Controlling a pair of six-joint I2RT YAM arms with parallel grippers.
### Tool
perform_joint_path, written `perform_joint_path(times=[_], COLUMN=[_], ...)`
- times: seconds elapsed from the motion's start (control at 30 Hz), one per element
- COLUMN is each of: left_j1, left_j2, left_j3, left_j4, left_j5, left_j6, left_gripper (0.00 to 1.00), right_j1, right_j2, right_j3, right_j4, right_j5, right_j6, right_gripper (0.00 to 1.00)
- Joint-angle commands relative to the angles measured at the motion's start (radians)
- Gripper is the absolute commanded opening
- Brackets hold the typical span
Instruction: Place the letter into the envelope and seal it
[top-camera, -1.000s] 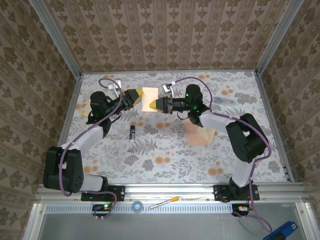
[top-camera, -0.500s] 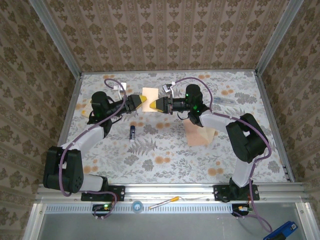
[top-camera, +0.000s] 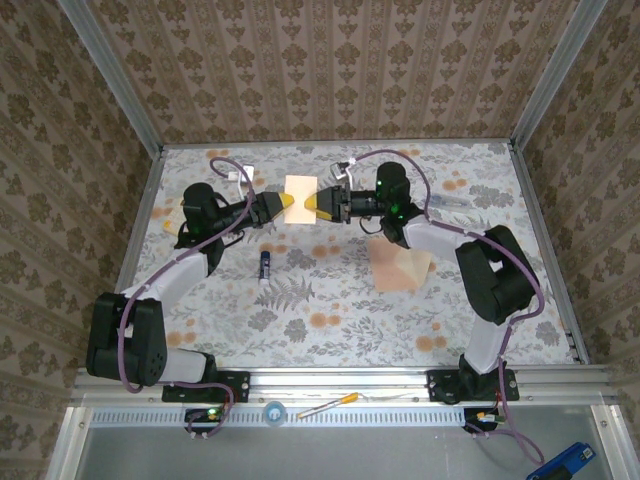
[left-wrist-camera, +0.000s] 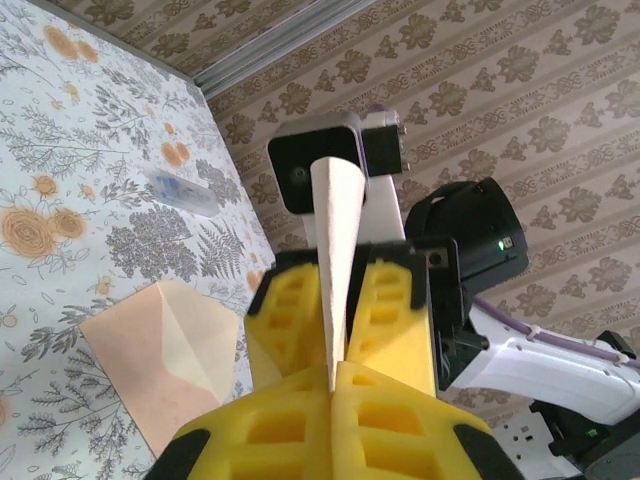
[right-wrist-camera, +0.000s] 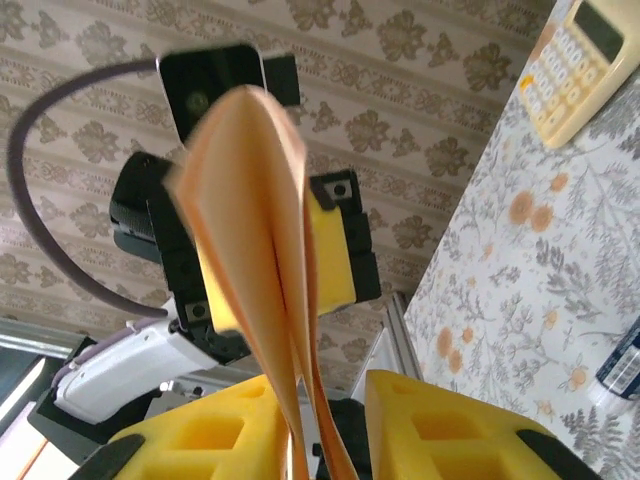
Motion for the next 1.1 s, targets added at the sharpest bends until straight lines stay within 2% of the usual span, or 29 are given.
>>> perform_joint_path(times=[0.0, 0.3, 0.53, 0.7, 0.87, 0.97, 1.07], left_j1=[-0.012, -0.031, -0.034, -0.034, -0.034, -0.037, -0.039], left_j2=[-0.021, -0.015, -0.006, 0.002, -0.002, -0.009, -0.017], left_j3=[-0.011, -0.011, -0.007, -0.018, -0.044, -0.054, -0.060], left_j4=[0.050, 0.047, 0.044, 0.044, 0.052, 0.052, 0.051], left_j5=[0.033, 0.024, 0.024, 0.027, 0.045, 0.056, 0.064], left_j6=[-0.013, -0.008, -0.006, 0.000, 0.004, 0.005, 0.006], left_gripper=[0.00, 0.00, 0.00, 0.20, 0.36, 0.37, 0.33], right_j1=[-0.018, -0.022, -0.025, -0.031, -0.044, -0.052, -0.055], right_j2=[-0.049, -0.020, -0.018, -0.026, -0.038, -0.044, -0.040], right_j3=[0.046, 0.090, 0.094, 0.094, 0.094, 0.099, 0.106], right_j4=[-0.010, -0.009, 0.000, -0.002, -0.023, -0.048, -0.054], right_j5=[-0.012, -0.020, -0.019, -0.021, -0.022, -0.020, -0.021], right_j6=[-0.017, -0.013, -0.004, -0.003, -0.007, -0.024, -0.028], right_gripper=[0.29, 0.19, 0.00, 0.00, 0.00, 0.00, 0.00])
